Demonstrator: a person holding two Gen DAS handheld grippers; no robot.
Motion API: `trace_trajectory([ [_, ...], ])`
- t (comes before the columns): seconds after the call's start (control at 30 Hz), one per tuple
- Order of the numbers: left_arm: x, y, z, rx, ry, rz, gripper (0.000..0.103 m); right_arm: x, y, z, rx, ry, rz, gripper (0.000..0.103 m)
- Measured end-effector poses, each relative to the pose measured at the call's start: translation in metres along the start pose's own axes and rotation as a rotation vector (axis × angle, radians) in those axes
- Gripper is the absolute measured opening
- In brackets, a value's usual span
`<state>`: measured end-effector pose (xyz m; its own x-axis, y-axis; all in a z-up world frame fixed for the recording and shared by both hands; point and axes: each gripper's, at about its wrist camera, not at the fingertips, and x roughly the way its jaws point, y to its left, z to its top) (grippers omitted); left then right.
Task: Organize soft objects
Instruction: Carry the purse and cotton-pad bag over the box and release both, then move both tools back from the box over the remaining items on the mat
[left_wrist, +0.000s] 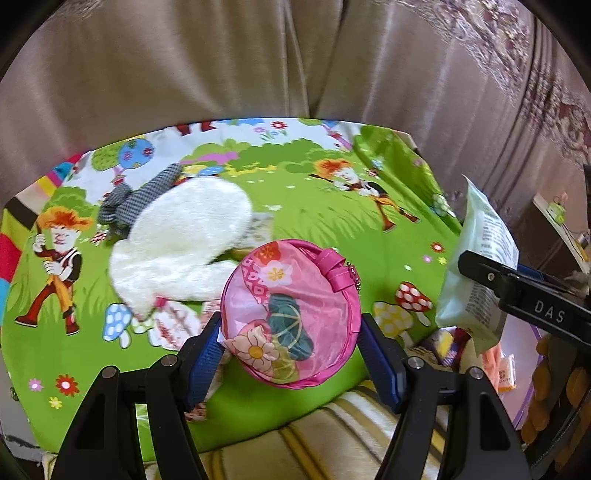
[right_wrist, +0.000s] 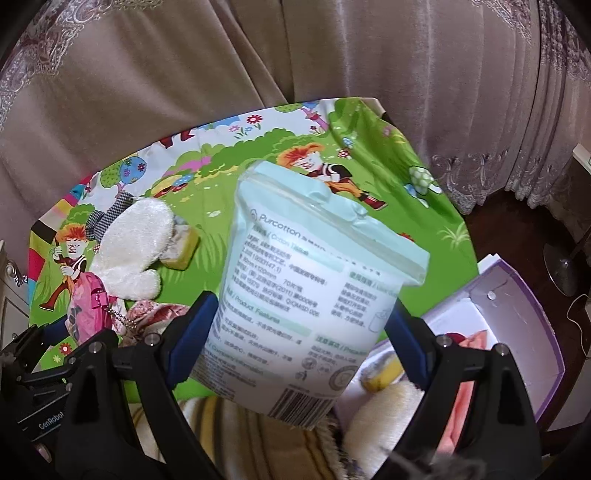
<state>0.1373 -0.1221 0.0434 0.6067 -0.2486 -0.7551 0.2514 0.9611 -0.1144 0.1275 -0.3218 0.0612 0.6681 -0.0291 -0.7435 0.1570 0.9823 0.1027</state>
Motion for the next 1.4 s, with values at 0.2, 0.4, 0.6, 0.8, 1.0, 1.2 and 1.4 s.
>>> trace_trajectory([
  [0.2,0.003,-0.031,-0.003,0.049,0.017,-0.031,0.071,-0.007,-0.026,-0.005,0.023,0.000,-0.019,0.090],
  [0.4,0.004,-0.067,-0.006,0.112,0.029,-0.069,0.071,-0.013,-0.059,-0.014,0.046,0.004,-0.058,0.090],
  [0.6,0.007,-0.101,-0.009,0.169,0.046,-0.120,0.071,-0.021,-0.093,-0.025,0.058,0.004,-0.123,0.090],
  [0.8,0.011,-0.133,-0.013,0.220,0.061,-0.162,0.071,-0.029,-0.124,-0.032,0.074,0.007,-0.187,0.090],
  [1.0,0.015,-0.162,-0.013,0.248,0.080,-0.224,0.071,-0.039,-0.151,-0.035,0.092,-0.005,-0.246,0.090],
  [1.2,0.018,-0.193,-0.015,0.288,0.095,-0.298,0.071,-0.053,-0.174,-0.034,0.114,-0.039,-0.301,0.090],
  [1.4,0.023,-0.207,-0.020,0.319,0.129,-0.353,0.079,-0.049,-0.188,-0.039,0.156,-0.012,-0.304,0.090],
])
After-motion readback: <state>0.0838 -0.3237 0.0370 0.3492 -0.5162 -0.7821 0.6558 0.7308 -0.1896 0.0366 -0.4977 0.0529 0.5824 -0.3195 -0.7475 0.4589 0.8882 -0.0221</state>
